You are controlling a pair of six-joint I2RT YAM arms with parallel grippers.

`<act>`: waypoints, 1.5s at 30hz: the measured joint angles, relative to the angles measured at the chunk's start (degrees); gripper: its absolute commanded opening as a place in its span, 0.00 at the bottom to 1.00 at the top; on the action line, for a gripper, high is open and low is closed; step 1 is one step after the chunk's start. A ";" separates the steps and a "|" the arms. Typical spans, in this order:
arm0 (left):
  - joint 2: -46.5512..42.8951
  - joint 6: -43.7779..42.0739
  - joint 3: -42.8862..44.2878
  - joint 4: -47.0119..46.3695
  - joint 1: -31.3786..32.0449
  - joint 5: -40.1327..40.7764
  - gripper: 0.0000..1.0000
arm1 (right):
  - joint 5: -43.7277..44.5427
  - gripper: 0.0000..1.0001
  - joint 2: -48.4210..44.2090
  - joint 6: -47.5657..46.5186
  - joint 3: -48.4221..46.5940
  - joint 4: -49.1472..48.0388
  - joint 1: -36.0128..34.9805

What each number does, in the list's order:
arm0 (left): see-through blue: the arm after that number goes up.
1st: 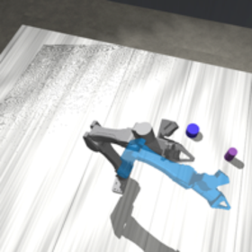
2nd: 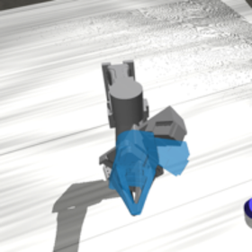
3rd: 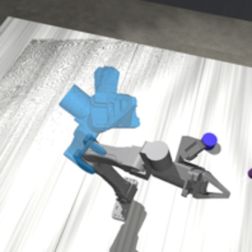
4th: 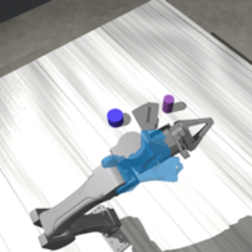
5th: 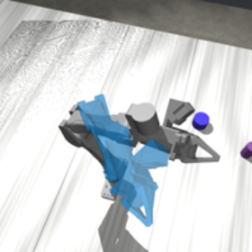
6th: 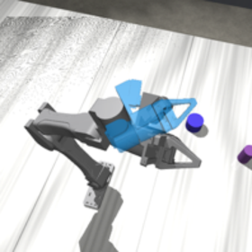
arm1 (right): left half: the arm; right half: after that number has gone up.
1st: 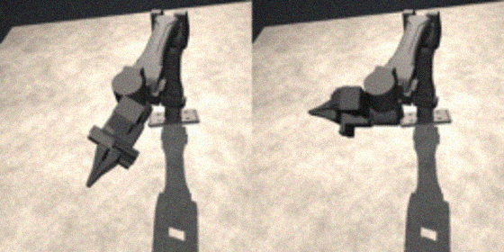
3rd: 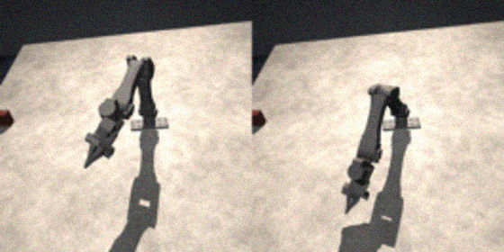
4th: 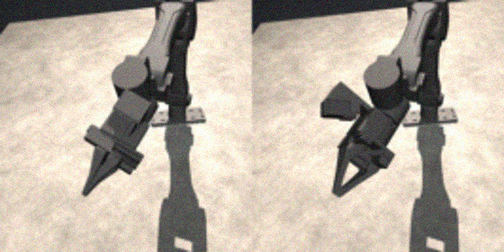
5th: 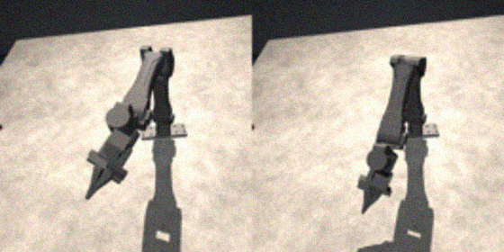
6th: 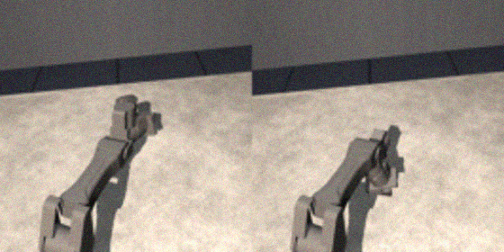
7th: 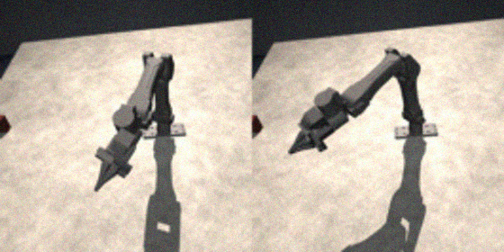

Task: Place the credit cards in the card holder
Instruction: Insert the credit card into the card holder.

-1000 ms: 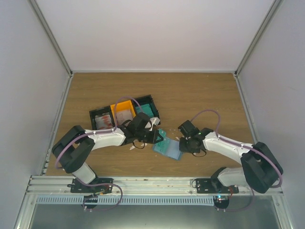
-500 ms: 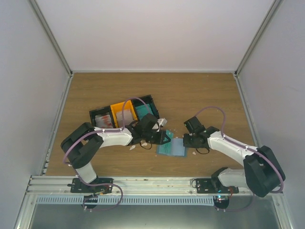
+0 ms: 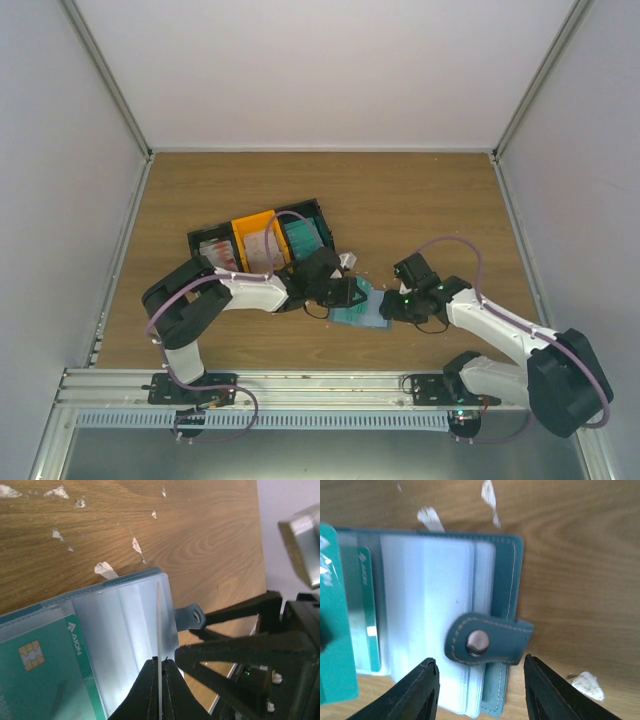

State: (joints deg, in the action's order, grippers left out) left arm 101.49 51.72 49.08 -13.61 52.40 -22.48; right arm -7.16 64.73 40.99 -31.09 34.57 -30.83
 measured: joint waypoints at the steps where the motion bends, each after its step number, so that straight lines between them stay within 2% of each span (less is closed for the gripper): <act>1: 0.04 0.74 -0.35 -0.68 0.35 0.90 0.00 | -1.20 0.46 0.17 0.22 0.74 -0.26 0.00; 7: 0.50 4.02 -1.73 -2.19 1.29 4.61 0.00 | -4.37 0.42 2.34 1.01 2.23 -1.42 0.00; 21: 3.91 7.69 -2.27 -5.42 3.56 7.26 0.00 | -1.84 0.41 4.37 2.36 1.03 -0.50 -0.02; 23: 4.02 7.87 -2.27 -5.53 3.82 7.54 0.04 | -1.86 0.41 4.44 2.38 1.01 -0.52 -0.02; 27: 4.02 8.20 -2.29 -5.81 4.15 7.63 0.20 | -1.86 0.41 4.55 2.47 0.96 -0.57 -0.02; 30: 4.00 8.20 -2.51 -6.08 4.20 7.58 0.23 | -1.86 0.41 4.59 2.58 0.96 -0.63 -0.02; 40: 0.96 8.28 -5.07 -4.87 4.20 8.85 0.23 | -1.86 0.40 4.72 2.58 0.96 -1.27 -0.02; 45: -0.17 8.22 -5.44 -4.61 4.20 9.53 0.16 | -1.86 0.40 4.72 2.58 1.05 -1.68 -0.02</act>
State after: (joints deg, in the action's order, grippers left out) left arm 101.32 59.94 43.64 -18.22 56.60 -12.95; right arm -9.02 69.45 43.57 -30.04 32.88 -30.85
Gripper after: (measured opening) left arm 0.182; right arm 0.400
